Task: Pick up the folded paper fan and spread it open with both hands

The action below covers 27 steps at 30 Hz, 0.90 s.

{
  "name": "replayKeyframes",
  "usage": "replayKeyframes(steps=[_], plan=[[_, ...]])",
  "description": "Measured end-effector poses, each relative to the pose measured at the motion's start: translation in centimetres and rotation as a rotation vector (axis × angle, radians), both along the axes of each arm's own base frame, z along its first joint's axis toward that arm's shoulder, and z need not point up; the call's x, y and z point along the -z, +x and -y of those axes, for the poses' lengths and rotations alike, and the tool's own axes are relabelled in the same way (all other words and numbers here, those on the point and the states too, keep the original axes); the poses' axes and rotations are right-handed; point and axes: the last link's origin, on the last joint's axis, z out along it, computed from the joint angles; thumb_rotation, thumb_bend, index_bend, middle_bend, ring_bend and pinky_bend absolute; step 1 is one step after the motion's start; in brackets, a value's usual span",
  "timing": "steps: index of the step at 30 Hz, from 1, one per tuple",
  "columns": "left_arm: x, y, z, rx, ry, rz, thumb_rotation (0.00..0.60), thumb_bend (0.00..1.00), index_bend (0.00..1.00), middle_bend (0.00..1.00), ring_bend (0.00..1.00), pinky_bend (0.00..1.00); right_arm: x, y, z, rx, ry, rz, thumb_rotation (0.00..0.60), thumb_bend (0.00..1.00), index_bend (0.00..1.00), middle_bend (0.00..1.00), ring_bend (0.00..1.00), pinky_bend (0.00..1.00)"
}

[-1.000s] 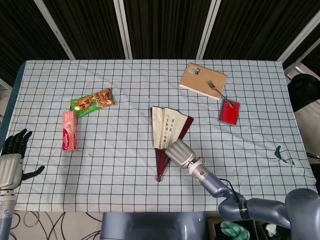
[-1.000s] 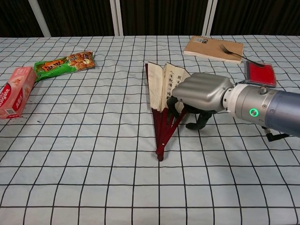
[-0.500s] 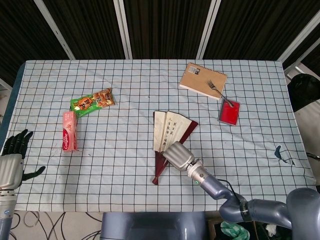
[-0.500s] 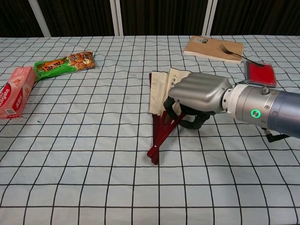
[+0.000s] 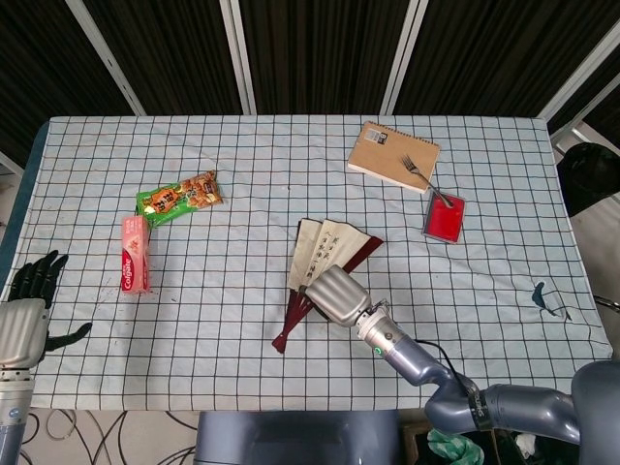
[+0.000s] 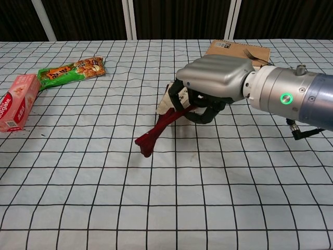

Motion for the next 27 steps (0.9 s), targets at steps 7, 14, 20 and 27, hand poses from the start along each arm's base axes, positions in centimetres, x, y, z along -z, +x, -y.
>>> replayKeyframes(steps=[7,14,20,27], plan=[[-0.3,2.1,-0.9,0.052,-0.021,0.003,0.6,0.02,0.0,0.0,0.0,0.0,-1.5,2.1,0.6,0.017,-0.013,0.073,0.6,0.86,0.78,0.93,0.95,0.89],[-0.4,5.7,-3.5,0.15,-0.056,-0.026,0.6,0.03,0.02,0.0,0.0,0.0,-2.3,4.2,1.3,0.086,-0.002,0.163,0.6,0.87,0.82,0.93,0.95,0.89],[0.5,7.8,-5.3,0.205,-0.092,-0.043,0.6,0.03,0.04,0.0,0.0,0.0,-2.7,6.2,1.7,0.197,0.04,0.29,0.6,0.87,0.83,0.93,0.95,0.89],[2.5,9.7,-7.0,0.246,-0.141,-0.056,0.6,0.03,0.05,0.0,0.0,0.0,-3.3,8.6,2.4,0.313,0.075,0.429,0.6,0.87,0.84,0.93,0.95,0.89]])
